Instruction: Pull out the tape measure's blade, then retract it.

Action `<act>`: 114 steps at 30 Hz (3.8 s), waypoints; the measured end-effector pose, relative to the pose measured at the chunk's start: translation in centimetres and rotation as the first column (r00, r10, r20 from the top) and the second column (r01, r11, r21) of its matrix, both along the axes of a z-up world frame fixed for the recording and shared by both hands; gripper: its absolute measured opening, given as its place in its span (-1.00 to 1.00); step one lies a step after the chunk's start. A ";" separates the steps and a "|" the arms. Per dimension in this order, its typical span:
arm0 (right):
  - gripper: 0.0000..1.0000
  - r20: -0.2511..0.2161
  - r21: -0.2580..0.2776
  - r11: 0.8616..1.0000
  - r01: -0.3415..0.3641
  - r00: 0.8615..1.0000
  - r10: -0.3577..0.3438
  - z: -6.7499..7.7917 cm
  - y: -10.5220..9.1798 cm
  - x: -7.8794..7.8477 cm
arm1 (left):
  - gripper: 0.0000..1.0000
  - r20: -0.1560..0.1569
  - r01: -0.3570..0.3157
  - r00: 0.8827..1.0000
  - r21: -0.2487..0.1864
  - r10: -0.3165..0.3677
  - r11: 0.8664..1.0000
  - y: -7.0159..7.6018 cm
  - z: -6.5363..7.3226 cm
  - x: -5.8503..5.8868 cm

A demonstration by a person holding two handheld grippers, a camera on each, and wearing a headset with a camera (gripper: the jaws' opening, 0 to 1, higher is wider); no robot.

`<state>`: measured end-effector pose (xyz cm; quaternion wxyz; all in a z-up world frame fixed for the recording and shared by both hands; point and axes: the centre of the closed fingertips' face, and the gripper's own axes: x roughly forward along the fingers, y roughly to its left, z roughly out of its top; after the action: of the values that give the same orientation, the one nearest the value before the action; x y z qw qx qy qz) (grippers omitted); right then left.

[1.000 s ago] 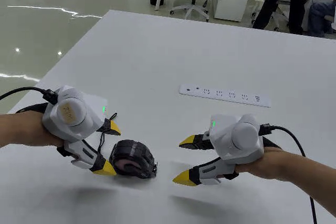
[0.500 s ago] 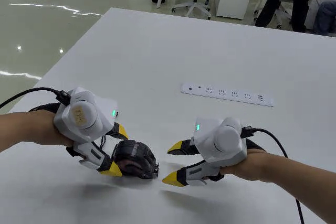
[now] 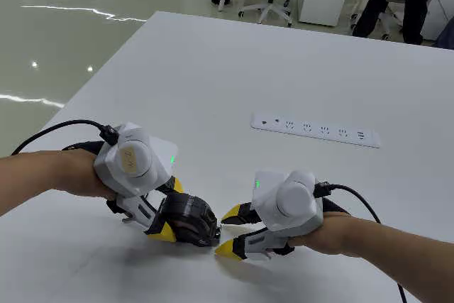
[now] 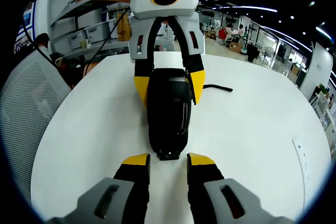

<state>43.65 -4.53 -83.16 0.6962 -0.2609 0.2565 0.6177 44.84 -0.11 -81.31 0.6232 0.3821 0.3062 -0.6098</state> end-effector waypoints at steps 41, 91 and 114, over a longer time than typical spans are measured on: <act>-0.75 -0.017 -0.014 1.000 -0.027 0.999 0.027 -0.3 -0.1 0.2 | -0.41 -0.041 -0.028 0.999 0.023 0.028 0.999 0.3 -0.6 -0.3; -0.76 -0.018 -0.015 0.999 -0.044 0.999 0.044 -0.2 -0.6 -0.1 | -0.41 -0.059 -0.058 0.997 0.026 0.059 0.998 0.5 -0.8 -0.4; -0.75 -0.023 -0.016 0.999 -0.042 0.999 0.042 0.0 -1.5 -0.1 | -0.41 -0.061 -0.059 0.996 0.037 0.061 0.998 0.8 -0.9 -0.3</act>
<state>43.59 -6.05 -83.14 0.6778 -0.2649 0.2641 0.6329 44.53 0.67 -82.22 0.6246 0.3644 0.3473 -0.5971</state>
